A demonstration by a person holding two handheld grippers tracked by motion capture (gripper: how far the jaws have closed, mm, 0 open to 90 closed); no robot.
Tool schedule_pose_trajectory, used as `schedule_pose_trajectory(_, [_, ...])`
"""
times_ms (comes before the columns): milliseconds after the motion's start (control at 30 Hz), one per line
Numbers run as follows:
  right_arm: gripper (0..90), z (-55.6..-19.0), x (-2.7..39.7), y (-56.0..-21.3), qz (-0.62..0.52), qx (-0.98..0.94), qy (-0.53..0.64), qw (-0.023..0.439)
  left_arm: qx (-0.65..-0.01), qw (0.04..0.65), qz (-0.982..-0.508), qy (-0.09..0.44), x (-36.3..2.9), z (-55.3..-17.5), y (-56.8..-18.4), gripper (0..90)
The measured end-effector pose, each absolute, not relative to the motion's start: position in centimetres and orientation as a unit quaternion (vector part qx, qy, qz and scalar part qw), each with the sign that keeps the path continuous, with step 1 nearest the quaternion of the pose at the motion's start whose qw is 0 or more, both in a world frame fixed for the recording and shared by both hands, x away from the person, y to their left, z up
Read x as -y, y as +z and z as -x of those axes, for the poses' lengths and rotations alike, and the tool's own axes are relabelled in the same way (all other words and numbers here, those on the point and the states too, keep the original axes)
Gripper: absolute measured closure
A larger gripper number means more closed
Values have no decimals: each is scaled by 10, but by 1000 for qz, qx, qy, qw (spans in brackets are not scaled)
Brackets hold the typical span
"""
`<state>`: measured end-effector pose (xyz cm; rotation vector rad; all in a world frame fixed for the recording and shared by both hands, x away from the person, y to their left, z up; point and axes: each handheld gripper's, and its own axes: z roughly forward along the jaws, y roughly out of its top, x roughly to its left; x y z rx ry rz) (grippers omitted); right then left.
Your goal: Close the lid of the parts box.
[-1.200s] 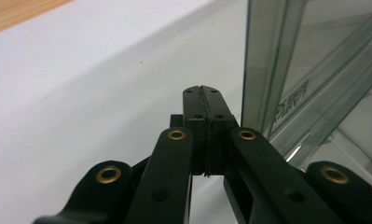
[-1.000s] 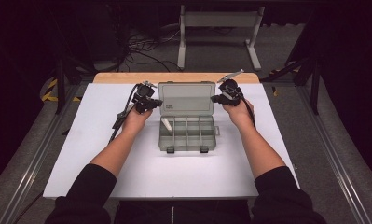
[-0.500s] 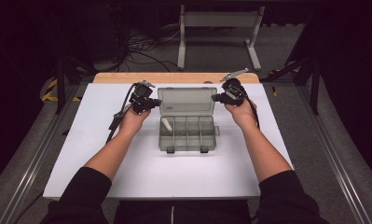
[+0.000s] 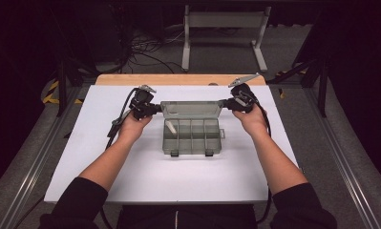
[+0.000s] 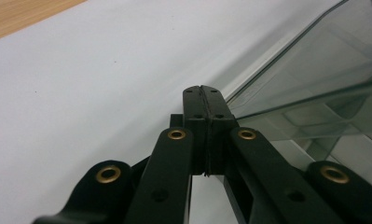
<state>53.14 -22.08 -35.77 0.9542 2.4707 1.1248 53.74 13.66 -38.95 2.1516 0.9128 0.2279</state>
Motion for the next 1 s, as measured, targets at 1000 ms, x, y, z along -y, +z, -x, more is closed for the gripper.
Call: schedule_pose_trajectory(1000, [900, -475, 215, -364, -279, -888, 354, 93, -297, 364, -882, 42, -132, -488, -376, 884])
